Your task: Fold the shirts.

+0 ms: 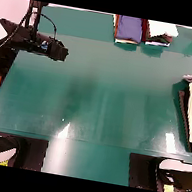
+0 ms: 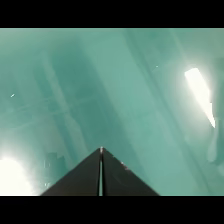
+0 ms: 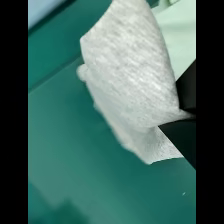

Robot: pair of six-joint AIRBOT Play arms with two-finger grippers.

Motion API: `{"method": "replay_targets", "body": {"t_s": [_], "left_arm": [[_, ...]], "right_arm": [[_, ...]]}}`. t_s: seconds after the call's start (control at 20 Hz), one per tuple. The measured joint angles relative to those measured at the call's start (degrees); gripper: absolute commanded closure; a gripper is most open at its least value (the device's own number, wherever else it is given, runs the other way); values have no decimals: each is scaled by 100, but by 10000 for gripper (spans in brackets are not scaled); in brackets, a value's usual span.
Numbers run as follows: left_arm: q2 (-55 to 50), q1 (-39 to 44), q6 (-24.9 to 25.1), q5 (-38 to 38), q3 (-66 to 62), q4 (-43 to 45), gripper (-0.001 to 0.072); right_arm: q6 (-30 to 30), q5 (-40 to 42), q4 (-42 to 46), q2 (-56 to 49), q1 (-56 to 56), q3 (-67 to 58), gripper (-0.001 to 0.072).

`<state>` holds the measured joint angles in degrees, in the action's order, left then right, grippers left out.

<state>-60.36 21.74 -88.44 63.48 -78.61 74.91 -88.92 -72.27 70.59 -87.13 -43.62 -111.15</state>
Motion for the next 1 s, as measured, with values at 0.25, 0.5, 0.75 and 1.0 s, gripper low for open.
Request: {"method": "replay_targets", "body": {"t_s": [0.25, 0.5, 0.75, 1.0], "left_arm": [[0, 0, -7, 0, 0, -37, 685], [0, 0, -7, 13, 0, -42, 684], [0, 0, 7, 28, 0, -42, 684], [0, 0, 105, 76, 11, -42, 684]], "right_arm": [[44, -63, -232, 326, -81, -426, 700], [149, -291, -251, 999, -479, 299, 700], [376, -424, 289, 1937, -1121, 1517, 700], [726, -442, 946, 2752, -1554, 2920, 700]]}}
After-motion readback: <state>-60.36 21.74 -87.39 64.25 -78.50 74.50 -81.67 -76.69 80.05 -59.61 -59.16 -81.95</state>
